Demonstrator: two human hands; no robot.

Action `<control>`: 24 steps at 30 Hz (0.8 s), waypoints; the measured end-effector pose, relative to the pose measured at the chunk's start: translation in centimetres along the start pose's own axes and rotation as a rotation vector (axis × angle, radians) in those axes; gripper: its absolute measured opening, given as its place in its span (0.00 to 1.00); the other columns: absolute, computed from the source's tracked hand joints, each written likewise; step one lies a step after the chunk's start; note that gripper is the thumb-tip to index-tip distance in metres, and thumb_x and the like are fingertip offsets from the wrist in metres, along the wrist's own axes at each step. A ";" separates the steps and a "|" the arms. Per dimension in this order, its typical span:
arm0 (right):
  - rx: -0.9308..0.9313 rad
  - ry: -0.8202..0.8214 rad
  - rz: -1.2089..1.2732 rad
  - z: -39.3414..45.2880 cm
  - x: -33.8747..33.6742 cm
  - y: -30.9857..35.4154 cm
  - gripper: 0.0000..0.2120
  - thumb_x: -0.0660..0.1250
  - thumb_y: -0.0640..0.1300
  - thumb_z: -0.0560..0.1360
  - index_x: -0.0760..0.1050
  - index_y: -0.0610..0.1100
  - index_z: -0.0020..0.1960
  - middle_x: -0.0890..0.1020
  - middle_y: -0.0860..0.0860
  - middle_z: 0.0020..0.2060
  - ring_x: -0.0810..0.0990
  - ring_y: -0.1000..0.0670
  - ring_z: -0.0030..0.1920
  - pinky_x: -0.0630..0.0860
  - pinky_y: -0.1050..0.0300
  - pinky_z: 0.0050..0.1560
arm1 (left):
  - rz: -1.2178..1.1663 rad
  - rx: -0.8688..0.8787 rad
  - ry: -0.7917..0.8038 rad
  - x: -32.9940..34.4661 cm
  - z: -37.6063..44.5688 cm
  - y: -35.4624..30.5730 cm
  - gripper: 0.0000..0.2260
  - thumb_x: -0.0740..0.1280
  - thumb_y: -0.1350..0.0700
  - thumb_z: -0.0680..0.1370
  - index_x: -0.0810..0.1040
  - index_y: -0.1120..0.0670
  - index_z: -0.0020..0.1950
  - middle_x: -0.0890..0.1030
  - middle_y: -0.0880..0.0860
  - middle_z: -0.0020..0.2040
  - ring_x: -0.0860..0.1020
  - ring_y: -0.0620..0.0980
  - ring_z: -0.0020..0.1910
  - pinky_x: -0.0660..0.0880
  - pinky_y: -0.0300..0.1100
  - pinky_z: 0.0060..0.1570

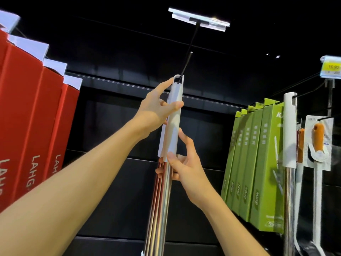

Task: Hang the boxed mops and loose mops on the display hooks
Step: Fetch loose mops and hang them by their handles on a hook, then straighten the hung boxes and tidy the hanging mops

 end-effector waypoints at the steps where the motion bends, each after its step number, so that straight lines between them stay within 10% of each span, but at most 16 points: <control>1: 0.007 0.005 -0.003 0.1 0.0 -0.1 0.30 0.64 0.44 0.85 0.54 0.69 0.75 0.85 0.39 0.53 0.88 0.42 0.48 0.85 0.55 0.48 | 0.009 -0.010 0.000 0.1 0.1 0.1 0.35 0.73 0.52 0.81 0.60 0.37 0.83 0.83 0.60 0.51 0.85 0.54 0.51 0.86 0.51 0.48; 15: 0.033 -0.033 -0.240 0.1 -0.1 -0.8 0.35 0.64 0.47 0.84 0.48 0.69 0.80 0.84 0.46 0.44 0.86 0.51 0.52 0.80 0.64 0.44 | 0.204 -0.015 -0.044 0.1 -0.7 -0.6 0.34 0.71 0.50 0.82 0.57 0.39 0.84 0.81 0.52 0.54 0.79 0.45 0.47 0.75 0.39 0.45; 24: 0.061 -0.029 -0.294 -2.3 0.2 -2.7 0.31 0.65 0.48 0.84 0.55 0.64 0.80 0.86 0.47 0.42 0.87 0.53 0.47 0.82 0.58 0.48 | 0.165 -0.056 0.053 -0.8 -5.2 0.9 0.33 0.73 0.55 0.81 0.63 0.41 0.82 0.82 0.52 0.53 0.82 0.49 0.56 0.82 0.55 0.61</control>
Point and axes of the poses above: each hand's wrist, its own z-axis towards the middle knuckle, its own x-axis out of the palm, y = z × x, the point moved 5 cm from there along z, towards the middle knuckle
